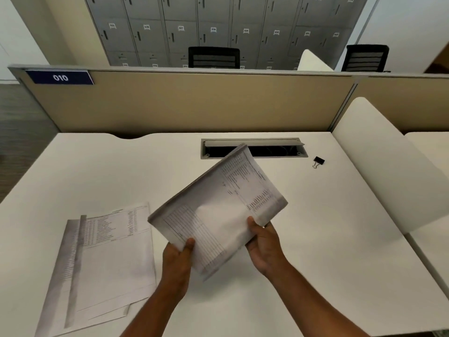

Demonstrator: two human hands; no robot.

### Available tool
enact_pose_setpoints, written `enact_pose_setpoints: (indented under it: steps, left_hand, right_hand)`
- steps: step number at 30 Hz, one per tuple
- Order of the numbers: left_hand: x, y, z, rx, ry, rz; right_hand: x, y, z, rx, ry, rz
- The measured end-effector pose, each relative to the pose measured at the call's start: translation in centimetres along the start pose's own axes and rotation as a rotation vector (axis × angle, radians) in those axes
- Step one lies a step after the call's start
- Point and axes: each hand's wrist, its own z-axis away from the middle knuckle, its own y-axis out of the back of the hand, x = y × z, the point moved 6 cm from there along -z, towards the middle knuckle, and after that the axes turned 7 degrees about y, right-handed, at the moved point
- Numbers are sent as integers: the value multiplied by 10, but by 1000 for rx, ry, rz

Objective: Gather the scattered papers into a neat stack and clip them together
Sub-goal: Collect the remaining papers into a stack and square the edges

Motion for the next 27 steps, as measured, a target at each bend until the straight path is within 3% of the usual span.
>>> enact_pose_setpoints:
  steps: [4, 8, 12, 17, 19, 24, 27]
  left_hand:
    - [-5, -1, 7, -131, 132, 235]
    - [27, 17, -9, 74, -65, -124]
    - [80, -12, -17, -64, -288, -372]
    - [112, -37, -24, -311, -310, -351]
    - [115, -37, -20, -254, -316, -294]
    - [113, -39, 17, -43, -521, -218]
    - [90, -37, 32, 26, -544, -251]
  right_hand:
    - [-27, -11, -1, -37, 196, 161]
    - [-56, -3, 1, -43, 351, 473]
    - [-67, -9, 2, -123, 352, 643]
    - [-74, -24, 5, -175, 389, 700]
    - [-75, -30, 8, -166, 411, 702]
    - [-77, -35, 21, -19, 570, 648]
    - [-60, -28, 21, -1, 560, 681]
